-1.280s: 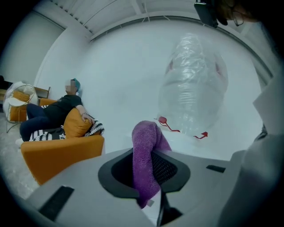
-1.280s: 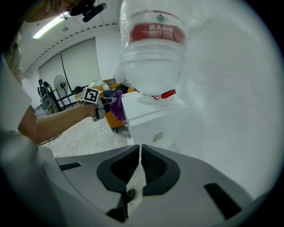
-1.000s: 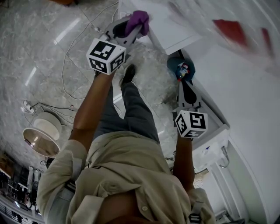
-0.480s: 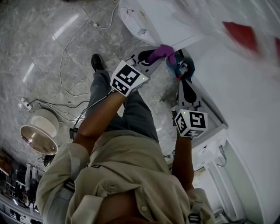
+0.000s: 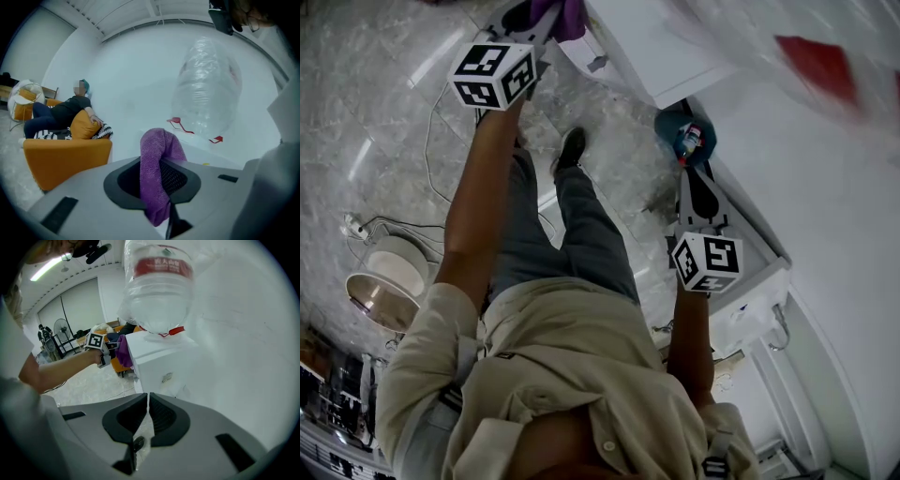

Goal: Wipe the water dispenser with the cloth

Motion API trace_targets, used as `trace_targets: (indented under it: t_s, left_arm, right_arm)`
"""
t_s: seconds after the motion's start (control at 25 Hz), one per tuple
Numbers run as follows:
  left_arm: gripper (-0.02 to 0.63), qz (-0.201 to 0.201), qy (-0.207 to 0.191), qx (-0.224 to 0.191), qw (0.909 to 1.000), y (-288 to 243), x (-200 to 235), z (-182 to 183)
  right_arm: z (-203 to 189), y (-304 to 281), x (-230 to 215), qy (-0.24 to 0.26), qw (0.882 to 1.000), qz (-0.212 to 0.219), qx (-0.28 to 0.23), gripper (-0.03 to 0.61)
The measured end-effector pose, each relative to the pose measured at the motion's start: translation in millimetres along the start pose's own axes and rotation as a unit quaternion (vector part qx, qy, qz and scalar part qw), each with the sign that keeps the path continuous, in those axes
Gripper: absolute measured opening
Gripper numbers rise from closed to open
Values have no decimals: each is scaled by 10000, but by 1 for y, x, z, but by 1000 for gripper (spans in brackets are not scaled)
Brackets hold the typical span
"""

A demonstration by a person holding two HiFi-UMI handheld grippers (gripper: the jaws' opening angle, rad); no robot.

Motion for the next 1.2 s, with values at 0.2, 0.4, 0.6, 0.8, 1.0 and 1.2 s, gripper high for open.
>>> trace_targets:
  t_s: [0.2, 0.4, 0.6, 0.8, 1.0, 1.2]
  left_arm:
    - [86, -46, -44, 16, 10000, -3, 12, 1]
    - [87, -453, 113, 142, 9988, 6, -29, -15]
    - [86, -1250, 499, 356, 9903, 28, -113, -45]
    - [86, -1693, 806, 607, 9804, 36, -161, -71]
    - [86, -1647, 733, 619, 9817, 35, -158, -72]
    - [86, -1196, 430, 285, 9915, 23, -107, -42]
  right_arm:
    - [-4, -7, 6, -60, 10000, -28, 61, 28]
    - [0, -9, 3, -101, 9999, -50, 7, 28]
    - [-1, -7, 3, -110, 9999, -49, -37, 28]
    - [2, -8, 5, -55, 10000, -3, 9, 28]
    - [2, -7, 4, -42, 10000, -2, 45, 28]
    - [1, -7, 7, -53, 10000, 26, 52, 28]
Point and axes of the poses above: the fingertips, and each gripper's own axes: y backward along the fingers, x to its left, z out of its top, the point moved 9 cm from there along y, backward along the fingers, and after that the axes turned 8 degrees about -x, right-handed, at the moved point
